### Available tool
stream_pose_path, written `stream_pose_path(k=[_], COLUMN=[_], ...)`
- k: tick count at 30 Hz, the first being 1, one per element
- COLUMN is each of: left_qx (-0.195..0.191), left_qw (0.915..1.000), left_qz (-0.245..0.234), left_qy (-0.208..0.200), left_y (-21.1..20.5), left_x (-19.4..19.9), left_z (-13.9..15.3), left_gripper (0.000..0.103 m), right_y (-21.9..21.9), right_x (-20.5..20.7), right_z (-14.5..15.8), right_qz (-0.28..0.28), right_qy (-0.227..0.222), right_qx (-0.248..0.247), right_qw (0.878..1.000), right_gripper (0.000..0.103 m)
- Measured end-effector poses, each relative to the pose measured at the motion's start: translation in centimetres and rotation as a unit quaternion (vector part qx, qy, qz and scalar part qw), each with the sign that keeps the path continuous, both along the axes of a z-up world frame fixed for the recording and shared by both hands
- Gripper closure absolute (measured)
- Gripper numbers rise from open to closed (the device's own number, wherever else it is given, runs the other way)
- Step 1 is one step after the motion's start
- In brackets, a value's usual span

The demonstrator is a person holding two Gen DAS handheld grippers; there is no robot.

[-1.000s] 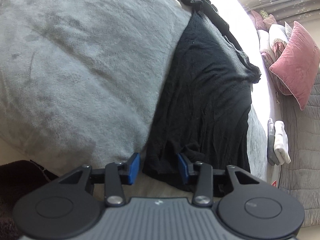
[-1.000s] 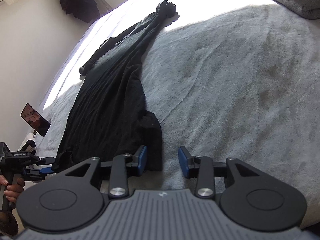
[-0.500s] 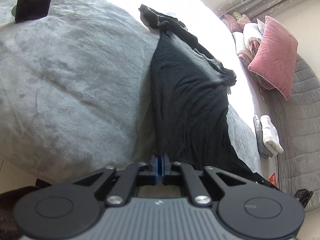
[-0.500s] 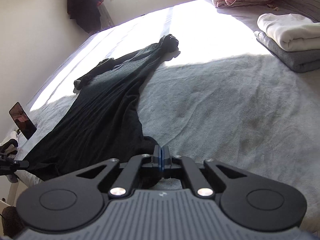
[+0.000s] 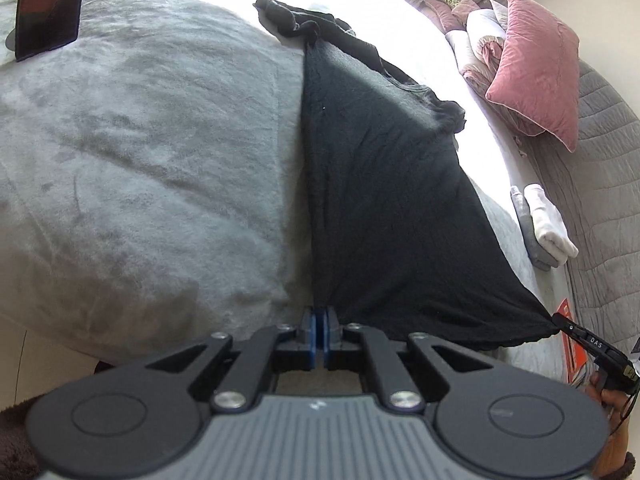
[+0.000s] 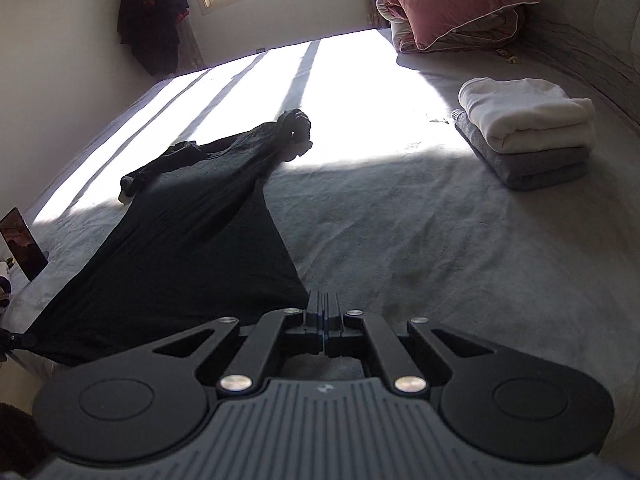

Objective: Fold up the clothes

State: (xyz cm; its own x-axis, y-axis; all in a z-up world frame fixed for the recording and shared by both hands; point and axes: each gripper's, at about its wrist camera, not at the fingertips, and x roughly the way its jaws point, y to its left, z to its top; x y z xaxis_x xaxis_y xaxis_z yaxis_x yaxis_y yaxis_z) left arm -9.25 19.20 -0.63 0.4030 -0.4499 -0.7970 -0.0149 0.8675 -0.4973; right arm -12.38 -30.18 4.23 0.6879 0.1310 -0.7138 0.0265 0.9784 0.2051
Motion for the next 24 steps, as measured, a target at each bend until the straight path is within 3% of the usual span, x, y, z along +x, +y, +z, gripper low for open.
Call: stream_pose_path(k=[4, 10, 12, 14, 15, 22, 24], left_qx=[0.034, 0.042, 0.035, 0.023, 0.02, 0.012, 0.005], left_qw=[0.9992, 0.9986, 0.9988, 0.9992, 0.9993, 0.9991, 0.9986], left_qz=[-0.008, -0.028, -0.033, -0.031, -0.028, 0.03, 0.046], left_qy=[0.019, 0.018, 0.007, -0.005, -0.012, -0.026, -0.025], left_y=[-0.6, -0.6, -0.2, 0.3, 0.5, 0.2, -0.4], left_x=[0.2, 0.3, 0.5, 0.9, 1.2, 6.4, 8.4], left_z=[-1.8, -1.9, -1.5, -1.0, -0.8, -0.4, -0.6], left_gripper=[0.1, 0.098, 0.082, 0.064, 0.061, 0.06, 0.06], right_y=[1.0, 1.2, 0.9, 0.6, 0.4, -0.2, -0.2], right_x=[0.3, 0.9, 1.1, 1.4, 1.6, 6.5, 8.5], right_z=[-3.6, -5.5, -5.2, -4.8, -4.6, -3.9, -3.9], right_qz=[0.01, 0.018, 0.019, 0.018, 0.017, 0.001, -0.004], right_qy=[0.058, 0.09, 0.092, 0.088, 0.086, 0.073, 0.072], right_qx=[-0.012, -0.018, -0.008, 0.003, 0.009, 0.065, 0.082], right_qw=[0.998, 0.996, 0.996, 0.996, 0.996, 0.995, 0.994], right_gripper=[0.103, 0.102, 0.099, 0.089, 0.089, 0.087, 0.077])
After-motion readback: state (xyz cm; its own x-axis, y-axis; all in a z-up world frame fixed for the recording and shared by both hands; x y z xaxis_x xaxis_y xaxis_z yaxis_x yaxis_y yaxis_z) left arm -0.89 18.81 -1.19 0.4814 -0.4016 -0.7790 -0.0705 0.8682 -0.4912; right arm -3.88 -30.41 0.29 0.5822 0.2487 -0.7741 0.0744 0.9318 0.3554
